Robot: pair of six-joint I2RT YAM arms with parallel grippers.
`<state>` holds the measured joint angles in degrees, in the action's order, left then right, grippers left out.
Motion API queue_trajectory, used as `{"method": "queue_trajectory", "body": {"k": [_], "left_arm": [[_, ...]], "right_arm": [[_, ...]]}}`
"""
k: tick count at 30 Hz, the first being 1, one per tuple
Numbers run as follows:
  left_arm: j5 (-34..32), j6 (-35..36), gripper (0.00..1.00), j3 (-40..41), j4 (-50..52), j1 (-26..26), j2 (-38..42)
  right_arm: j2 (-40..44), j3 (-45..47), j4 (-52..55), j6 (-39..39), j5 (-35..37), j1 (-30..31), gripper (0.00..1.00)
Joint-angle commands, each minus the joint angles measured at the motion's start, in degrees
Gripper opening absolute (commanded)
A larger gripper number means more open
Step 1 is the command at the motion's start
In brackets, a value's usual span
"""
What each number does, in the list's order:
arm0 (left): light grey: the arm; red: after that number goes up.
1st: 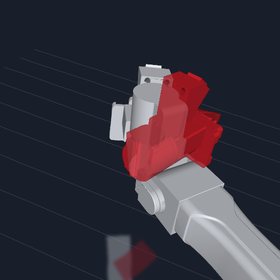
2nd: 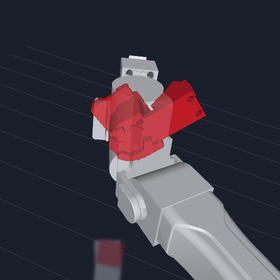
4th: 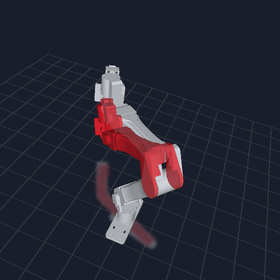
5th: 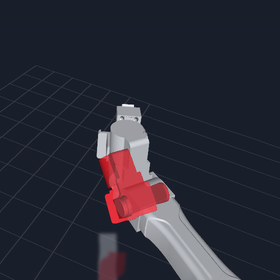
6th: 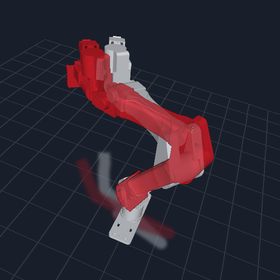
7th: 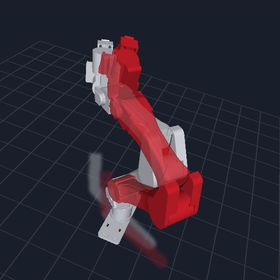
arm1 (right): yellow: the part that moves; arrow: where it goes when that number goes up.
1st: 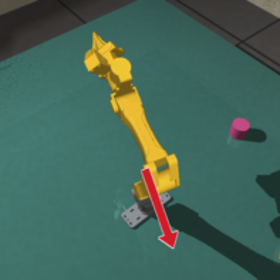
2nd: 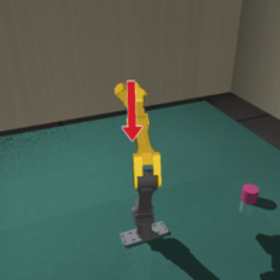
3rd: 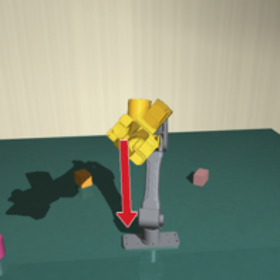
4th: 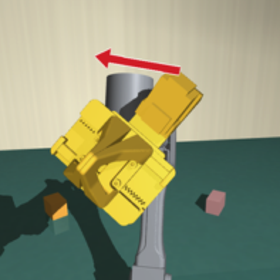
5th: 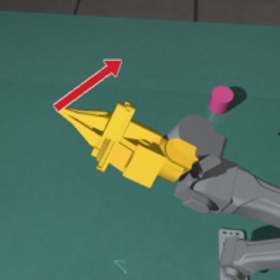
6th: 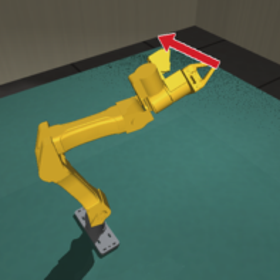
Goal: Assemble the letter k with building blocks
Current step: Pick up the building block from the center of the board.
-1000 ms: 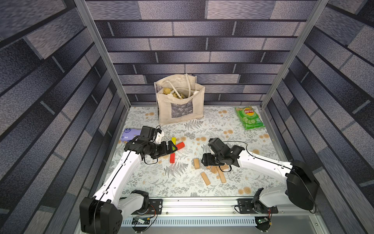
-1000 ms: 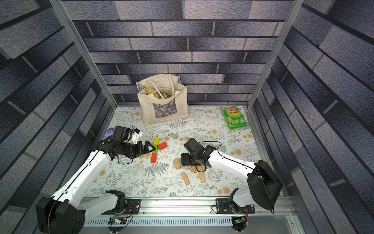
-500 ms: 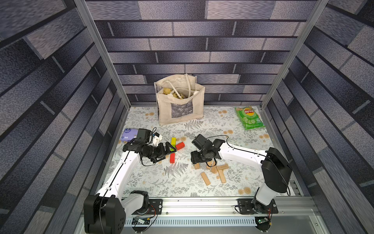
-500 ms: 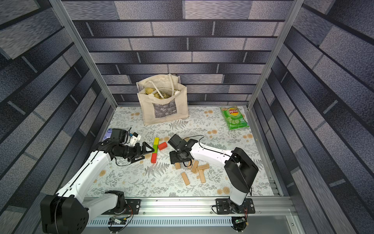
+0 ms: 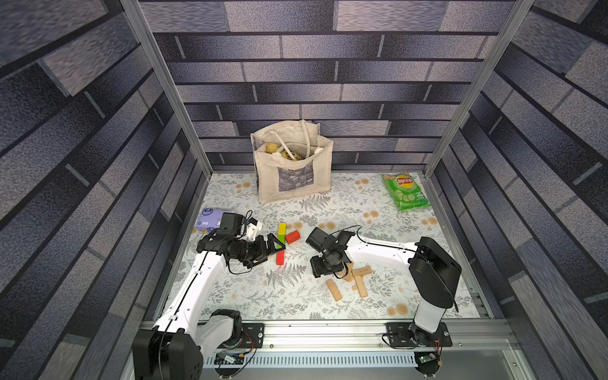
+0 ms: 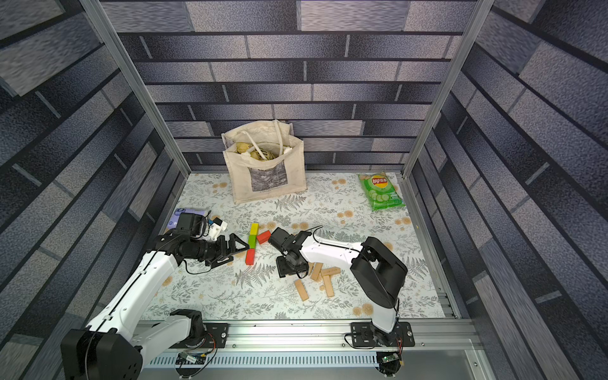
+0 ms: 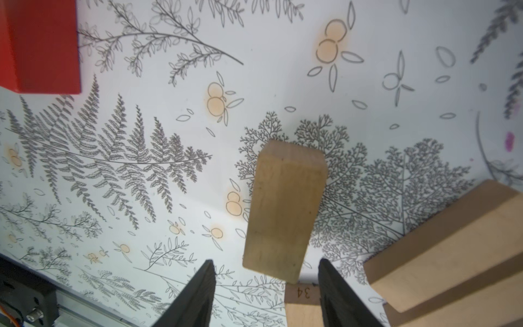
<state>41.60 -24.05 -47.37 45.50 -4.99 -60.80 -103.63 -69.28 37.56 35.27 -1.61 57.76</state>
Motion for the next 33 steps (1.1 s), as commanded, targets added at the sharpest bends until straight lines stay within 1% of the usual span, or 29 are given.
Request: {"method": "queue_trajectory", "body": {"k": [1,3,7,9,14,18,22,25,30,33], "left_arm": [[0.1,1.2,1.0,0.5,1.0,0.4,0.2],[0.0,1.1,1.0,0.6,1.0,0.4,0.4],[-0.5,0.9,1.0,1.0,0.8,0.3,1.0],[-0.5,0.9,1.0,1.0,0.9,0.4,0.9],[-0.6,1.0,1.0,1.0,0.9,0.3,0.8],[-0.8,0.8,1.0,0.8,1.2,0.3,1.2],[-0.6,-0.1,1.0,0.3,2.1,0.6,0.2],[0.4,-1.5,1.0,-0.7,2.3,0.9,-1.3],[3.9,0.4,1.0,-4.4,2.0,2.3,-5.0],[7.3,2.6,1.0,-5.8,1.6,4.4,-7.8]], "right_arm": [[-1.0,-1.4,1.5,0.0,1.2,0.5,0.59],[-1.7,-2.1,2.1,-0.2,2.0,0.6,0.56],[-2.8,-3.0,1.8,-0.9,2.2,0.5,0.54],[-3.9,-3.8,2.0,-1.4,2.1,0.6,0.49],[-5.5,-4.5,2.7,-1.5,1.9,0.6,0.42],[-4.0,-4.1,3.7,-1.5,3.6,0.6,0.32],[-2.7,-5.1,6.4,-3.4,5.6,0.5,0.25],[-0.9,-5.4,6.2,-7.6,6.2,0.5,0.21],[1.1,-10.1,8.9,-23.1,7.5,0.1,0.21],[-0.1,-13.9,9.8,-31.8,3.7,-1.5,0.2]]}}
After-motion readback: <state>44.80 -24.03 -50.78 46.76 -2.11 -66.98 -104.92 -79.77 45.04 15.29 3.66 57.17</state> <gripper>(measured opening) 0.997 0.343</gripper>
